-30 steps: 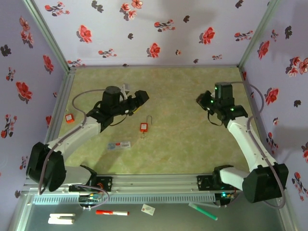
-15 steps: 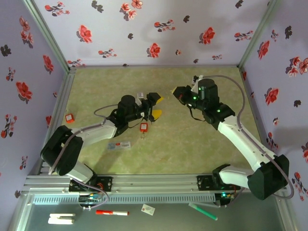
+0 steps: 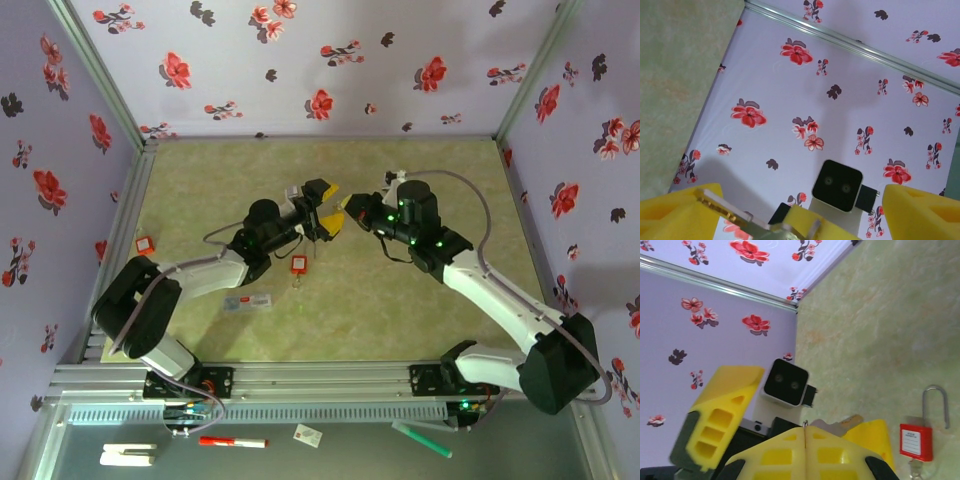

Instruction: Unlock with the key

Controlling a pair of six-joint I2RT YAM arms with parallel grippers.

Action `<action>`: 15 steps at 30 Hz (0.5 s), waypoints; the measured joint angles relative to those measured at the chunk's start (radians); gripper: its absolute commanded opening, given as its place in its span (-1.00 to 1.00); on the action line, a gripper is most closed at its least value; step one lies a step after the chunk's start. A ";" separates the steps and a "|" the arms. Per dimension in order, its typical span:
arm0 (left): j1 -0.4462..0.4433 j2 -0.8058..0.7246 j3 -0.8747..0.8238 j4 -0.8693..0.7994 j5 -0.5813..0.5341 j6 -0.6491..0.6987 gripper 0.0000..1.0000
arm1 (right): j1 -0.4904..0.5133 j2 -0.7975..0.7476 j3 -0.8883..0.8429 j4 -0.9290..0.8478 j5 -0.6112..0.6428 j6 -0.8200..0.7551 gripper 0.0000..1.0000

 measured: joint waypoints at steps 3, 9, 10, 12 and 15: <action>0.000 0.000 -0.001 0.014 -0.004 -0.010 0.54 | 0.009 0.000 0.000 0.021 0.000 0.007 -1.00; 0.003 0.000 -0.023 0.032 -0.008 -0.021 0.20 | 0.020 0.000 -0.005 0.042 0.000 0.008 -1.00; 0.005 0.000 -0.026 0.034 -0.008 -0.022 0.15 | 0.021 0.000 -0.007 0.043 -0.001 0.008 -1.00; 0.008 0.000 -0.032 0.033 -0.009 -0.021 0.07 | 0.023 0.000 -0.010 0.044 -0.001 0.007 -1.00; 0.018 0.000 -0.039 0.034 -0.008 -0.021 -0.07 | 0.024 -0.003 -0.015 0.043 -0.001 0.007 -1.00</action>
